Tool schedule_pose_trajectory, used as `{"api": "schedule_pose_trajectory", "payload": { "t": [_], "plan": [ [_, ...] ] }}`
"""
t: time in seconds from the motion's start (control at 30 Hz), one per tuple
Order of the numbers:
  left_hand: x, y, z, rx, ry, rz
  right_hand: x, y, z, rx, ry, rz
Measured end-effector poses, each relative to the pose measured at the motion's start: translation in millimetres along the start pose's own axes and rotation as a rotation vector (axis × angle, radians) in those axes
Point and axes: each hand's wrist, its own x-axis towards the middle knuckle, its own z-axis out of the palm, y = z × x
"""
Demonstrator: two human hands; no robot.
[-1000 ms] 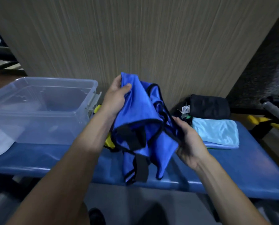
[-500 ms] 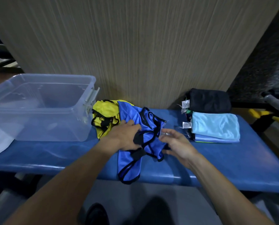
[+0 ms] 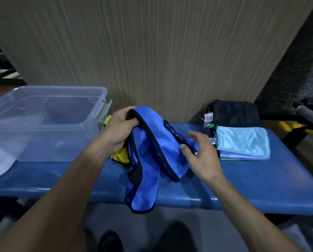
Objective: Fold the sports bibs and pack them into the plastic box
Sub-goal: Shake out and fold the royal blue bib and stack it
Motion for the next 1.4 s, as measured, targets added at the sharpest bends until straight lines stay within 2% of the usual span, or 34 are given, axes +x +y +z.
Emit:
{"api": "schedule_pose_trajectory", "payload": {
  "t": [0.07,0.17,0.3,0.5,0.6,0.63,0.67,0.77,0.87,1.0,1.07,1.13,1.17,1.2,1.27,1.33,1.4],
  "plan": [
    [-3,2,5,-0.052,0.003,-0.012,-9,-16,1,0.041,-0.121,-0.111],
    [-7,7,12,-0.121,-0.030,-0.027,-21,-28,16,-0.002,-0.333,-0.094],
    [-10,14,16,-0.167,-0.067,-0.026,-25,-26,33,-0.093,-0.250,-0.029],
    [-14,19,16,-0.206,-0.115,-0.027,-39,-37,47,0.005,-0.225,-0.077],
    [-15,24,13,-0.204,-0.146,-0.002,-35,-20,52,-0.264,-0.250,0.006],
    [-16,25,12,-0.177,-0.146,0.016,-30,-15,51,-0.285,-0.219,0.034],
    [-15,25,9,-0.124,-0.133,0.045,-25,-14,47,-0.202,-0.171,0.082],
    [-12,22,-9,0.244,-0.053,0.171,-3,-25,22,0.525,-0.064,0.364],
    [-12,20,-26,0.583,-0.140,0.174,22,-35,-21,1.083,0.011,0.520],
    [-7,16,-43,0.994,-0.253,0.154,37,-32,-43,1.399,-0.025,0.605],
    [-5,15,-51,1.231,-0.297,0.153,44,-30,-43,1.549,0.064,0.579],
    [-7,16,-59,1.346,-0.322,0.055,52,-27,-43,1.726,0.114,0.518],
    [-11,19,-60,1.288,-0.332,0.000,55,-27,-42,1.733,0.055,0.490],
    [-17,24,-56,1.113,-0.338,-0.064,54,-31,-39,1.650,-0.078,0.464],
    [-29,35,-38,0.563,-0.303,-0.193,48,-33,-22,1.198,-0.289,0.492],
    [-37,49,-16,0.143,-0.211,-0.259,33,-36,-4,0.857,-0.296,0.552],
    [-40,56,2,-0.086,-0.132,-0.285,18,-38,7,0.616,-0.221,0.506]
  ]
}}
